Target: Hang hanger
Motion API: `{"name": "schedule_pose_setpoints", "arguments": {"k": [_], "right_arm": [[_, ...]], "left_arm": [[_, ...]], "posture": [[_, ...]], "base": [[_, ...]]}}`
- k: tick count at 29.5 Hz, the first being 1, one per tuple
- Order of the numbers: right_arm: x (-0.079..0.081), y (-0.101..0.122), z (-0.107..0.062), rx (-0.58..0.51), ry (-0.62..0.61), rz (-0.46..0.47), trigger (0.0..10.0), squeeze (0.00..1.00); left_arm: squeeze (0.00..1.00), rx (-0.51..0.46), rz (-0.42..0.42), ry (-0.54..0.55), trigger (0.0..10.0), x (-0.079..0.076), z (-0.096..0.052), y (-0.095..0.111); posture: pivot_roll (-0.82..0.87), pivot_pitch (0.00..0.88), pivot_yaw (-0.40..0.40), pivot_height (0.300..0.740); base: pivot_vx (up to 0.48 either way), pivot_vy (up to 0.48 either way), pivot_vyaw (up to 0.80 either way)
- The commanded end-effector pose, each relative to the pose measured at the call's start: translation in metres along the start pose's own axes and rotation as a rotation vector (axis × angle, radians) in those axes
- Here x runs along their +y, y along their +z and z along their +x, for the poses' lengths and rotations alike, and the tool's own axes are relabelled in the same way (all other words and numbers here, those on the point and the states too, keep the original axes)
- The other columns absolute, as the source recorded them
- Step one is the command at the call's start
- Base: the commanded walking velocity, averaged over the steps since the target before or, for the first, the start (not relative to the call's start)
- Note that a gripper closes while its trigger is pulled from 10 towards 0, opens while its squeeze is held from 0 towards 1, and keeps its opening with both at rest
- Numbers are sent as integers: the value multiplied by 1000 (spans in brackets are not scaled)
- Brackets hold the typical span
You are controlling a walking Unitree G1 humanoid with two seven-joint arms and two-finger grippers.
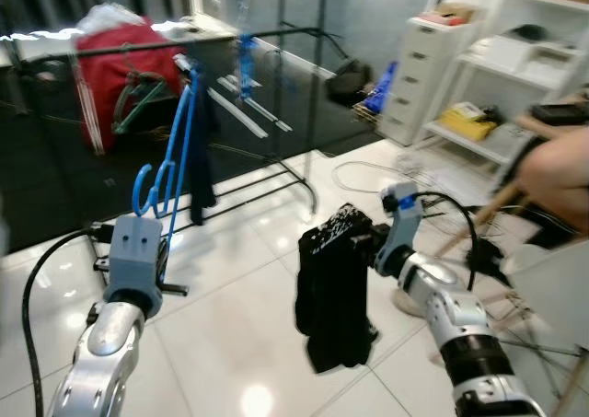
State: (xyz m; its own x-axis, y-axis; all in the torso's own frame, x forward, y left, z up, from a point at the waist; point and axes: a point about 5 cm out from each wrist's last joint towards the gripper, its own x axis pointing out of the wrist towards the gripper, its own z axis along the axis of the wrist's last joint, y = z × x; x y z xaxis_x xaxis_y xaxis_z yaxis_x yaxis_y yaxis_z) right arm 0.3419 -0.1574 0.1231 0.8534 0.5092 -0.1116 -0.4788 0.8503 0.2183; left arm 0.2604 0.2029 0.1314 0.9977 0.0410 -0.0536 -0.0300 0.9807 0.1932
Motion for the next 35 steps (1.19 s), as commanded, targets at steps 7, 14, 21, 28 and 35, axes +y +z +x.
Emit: {"name": "schedule_pose_setpoints", "arguments": {"k": [7, 14, 21, 28, 35], "right_arm": [[-1, 9, 5, -30, 1, 5, 10000, 0], [-3, 9, 6, -29, -11, 15, 10000, 0], [-5, 8, 6, -35, -25, 39, 10000, 0], [-10, 2, 9, -24, -42, 66, 10000, 0], [-17, -9, 15, 12, -88, 65, 10000, 0]], "left_arm": [[0, -9, 79, -29, 10000, -2, 10, -1], [0, -27, 100, -41, 10000, -2, 12, 1], [0, -37, 108, -32, 10000, -2, 13, 1], [0, -40, 140, -16, 10000, -2, 18, -4], [0, 24, 198, -23, 10000, -5, 32, -25]], "posture": [[67, 0, -69, 740], [72, 0, -70, 740], [73, 0, -67, 740], [76, 0, -60, 740], [94, 0, -67, 740]], "base": [[0, 0, -800], [0, 0, -800], [0, 0, -800], [0, 0, -800], [0, 0, -800]]}}
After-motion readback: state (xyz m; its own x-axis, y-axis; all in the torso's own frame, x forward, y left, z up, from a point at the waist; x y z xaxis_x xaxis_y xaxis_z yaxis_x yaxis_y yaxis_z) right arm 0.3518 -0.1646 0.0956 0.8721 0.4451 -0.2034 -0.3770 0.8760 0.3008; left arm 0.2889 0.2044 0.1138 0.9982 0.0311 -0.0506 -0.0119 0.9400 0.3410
